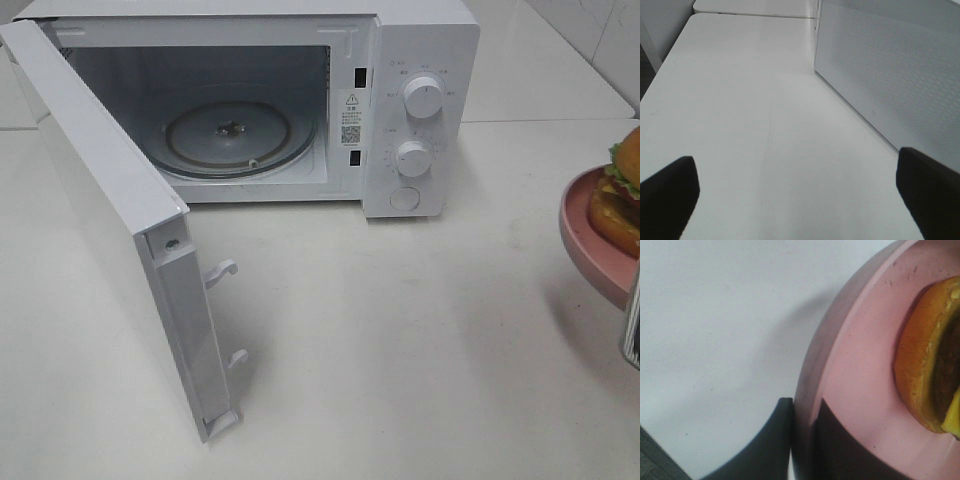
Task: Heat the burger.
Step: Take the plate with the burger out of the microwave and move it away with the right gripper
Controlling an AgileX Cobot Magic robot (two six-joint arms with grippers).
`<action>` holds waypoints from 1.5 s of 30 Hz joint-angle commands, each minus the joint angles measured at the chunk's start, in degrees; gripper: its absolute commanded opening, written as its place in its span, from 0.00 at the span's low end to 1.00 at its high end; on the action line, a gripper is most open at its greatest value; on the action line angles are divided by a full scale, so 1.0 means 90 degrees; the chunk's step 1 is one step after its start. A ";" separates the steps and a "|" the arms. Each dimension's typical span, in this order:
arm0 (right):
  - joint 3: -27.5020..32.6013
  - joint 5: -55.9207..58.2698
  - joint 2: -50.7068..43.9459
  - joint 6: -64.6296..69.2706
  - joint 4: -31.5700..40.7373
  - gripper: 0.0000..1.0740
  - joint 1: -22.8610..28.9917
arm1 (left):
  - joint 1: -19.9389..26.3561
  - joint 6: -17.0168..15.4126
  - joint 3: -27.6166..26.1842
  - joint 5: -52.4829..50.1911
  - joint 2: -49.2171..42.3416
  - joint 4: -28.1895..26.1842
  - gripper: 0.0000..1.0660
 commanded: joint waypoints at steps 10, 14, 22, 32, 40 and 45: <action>-0.0586 0.0503 0.1159 0.2680 -0.1063 0.00 -0.0038 | 0.0000 -0.0025 0.0013 -0.0083 -0.0045 -0.0006 0.95; -0.0853 0.0694 0.1783 0.3724 -0.1267 0.00 -0.0038 | 0.0000 -0.0025 0.0013 -0.0083 -0.0045 -0.0006 0.95; -0.1286 0.0936 0.2687 0.4679 -0.1362 0.00 -0.0038 | 0.0000 -0.0025 0.0013 -0.0083 -0.0045 -0.0006 0.95; -0.1502 0.0936 0.3622 0.5335 -0.1388 0.00 -0.0038 | 0.0000 -0.0025 0.0013 -0.0083 -0.0045 -0.0006 0.95; -0.1502 0.0694 0.4246 0.5844 -0.1451 0.00 -0.0051 | 0.0000 -0.0025 0.0013 -0.0083 -0.0045 -0.0006 0.95; -0.1502 0.0509 0.4756 0.6347 -0.1541 0.00 -0.0051 | 0.0000 -0.0025 0.0013 -0.0083 -0.0045 -0.0006 0.95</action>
